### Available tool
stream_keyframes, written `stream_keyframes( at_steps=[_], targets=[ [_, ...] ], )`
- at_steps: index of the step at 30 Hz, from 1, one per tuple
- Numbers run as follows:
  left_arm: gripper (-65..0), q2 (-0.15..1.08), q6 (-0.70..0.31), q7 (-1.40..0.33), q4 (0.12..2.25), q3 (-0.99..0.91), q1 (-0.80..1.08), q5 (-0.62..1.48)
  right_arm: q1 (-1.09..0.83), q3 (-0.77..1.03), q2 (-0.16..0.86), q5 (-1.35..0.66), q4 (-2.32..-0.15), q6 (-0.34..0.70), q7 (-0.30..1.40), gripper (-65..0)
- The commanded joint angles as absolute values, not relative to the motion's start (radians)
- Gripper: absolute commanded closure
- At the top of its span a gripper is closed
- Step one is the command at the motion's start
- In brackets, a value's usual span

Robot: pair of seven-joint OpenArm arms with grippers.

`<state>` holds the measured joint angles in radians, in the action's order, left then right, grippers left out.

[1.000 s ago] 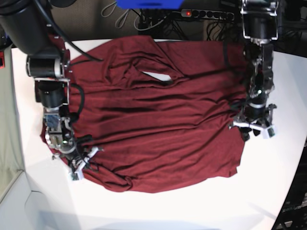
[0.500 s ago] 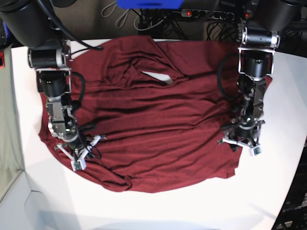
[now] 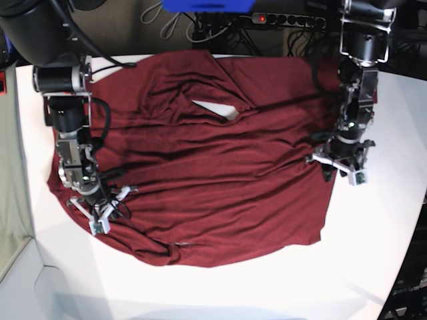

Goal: Layout the t-shirt on the table in an organized manner, then fold the t-shirt properly

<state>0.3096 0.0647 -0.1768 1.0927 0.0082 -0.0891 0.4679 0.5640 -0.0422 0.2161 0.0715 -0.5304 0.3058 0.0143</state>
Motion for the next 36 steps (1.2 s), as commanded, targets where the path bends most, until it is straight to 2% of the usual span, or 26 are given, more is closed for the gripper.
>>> stream_keyframes(
  at_steps=[1,9,15,24,28,30,36],
  targets=[
    [-25.8,0.317,0.067,-0.239,1.121,0.007,-0.09,0.476,0.579,-0.041,0.225,0.082,-0.535,0.3,0.042,0.0],
    [-25.8,0.308,0.065,-0.282,1.167,0.01,-0.038,0.478,0.579,-0.041,0.219,0.082,-0.535,0.3,0.042,0.0],
    [-25.8,0.308,0.065,-0.277,1.33,0.007,0.042,0.478,0.579,-0.041,0.219,0.082,-0.535,0.3,0.042,0.0],
    [-25.9,0.305,0.065,-0.277,1.558,-0.062,-0.01,0.555,0.578,-0.041,0.219,0.082,-0.535,0.3,0.042,0.0],
    [-26.1,0.3,0.065,-0.274,1.469,-0.056,-0.145,0.588,0.578,-0.041,0.219,0.082,-0.535,0.3,0.044,0.0],
    [-26.1,0.252,0.065,-0.274,1.389,-0.044,-0.234,0.581,0.576,-0.041,0.219,0.082,-0.535,0.3,0.044,0.0],
    [-26.2,0.122,0.067,-0.274,1.006,-0.039,-0.51,0.45,0.53,-0.042,0.219,0.084,-0.576,0.3,0.051,0.0]
  ],
)
